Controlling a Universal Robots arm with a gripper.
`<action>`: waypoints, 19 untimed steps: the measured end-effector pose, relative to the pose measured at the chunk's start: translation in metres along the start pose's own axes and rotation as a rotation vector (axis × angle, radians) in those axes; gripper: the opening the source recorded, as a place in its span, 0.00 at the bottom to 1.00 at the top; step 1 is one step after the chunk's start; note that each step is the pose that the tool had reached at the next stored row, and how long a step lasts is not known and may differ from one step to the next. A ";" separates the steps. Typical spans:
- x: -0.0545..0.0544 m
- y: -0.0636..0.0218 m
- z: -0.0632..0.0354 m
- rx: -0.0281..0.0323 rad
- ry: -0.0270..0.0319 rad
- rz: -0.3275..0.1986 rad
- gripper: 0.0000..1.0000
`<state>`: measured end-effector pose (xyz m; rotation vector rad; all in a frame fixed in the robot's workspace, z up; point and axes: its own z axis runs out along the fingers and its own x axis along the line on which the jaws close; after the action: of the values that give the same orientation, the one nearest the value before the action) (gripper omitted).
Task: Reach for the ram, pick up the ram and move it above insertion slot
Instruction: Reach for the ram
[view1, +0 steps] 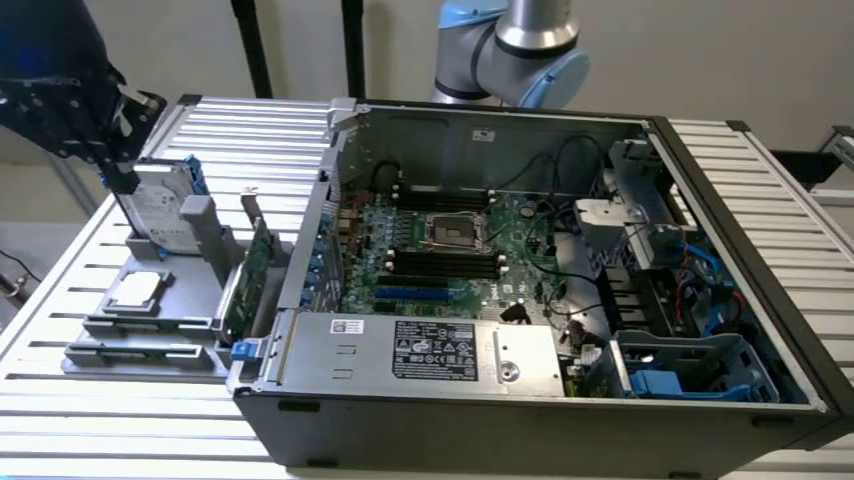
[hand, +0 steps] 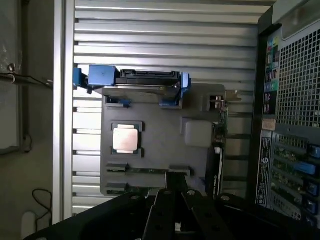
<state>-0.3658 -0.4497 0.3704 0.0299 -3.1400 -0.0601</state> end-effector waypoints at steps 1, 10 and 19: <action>0.001 -0.0047 0.0010 0.0001 0.0001 0.000 0.11; 0.012 -0.0374 0.0090 0.0000 0.0000 0.000 0.11; 0.035 -0.0477 0.0180 0.0012 0.0010 -0.001 0.11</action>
<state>-0.3998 -0.4973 0.3506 0.0314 -3.1391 -0.0581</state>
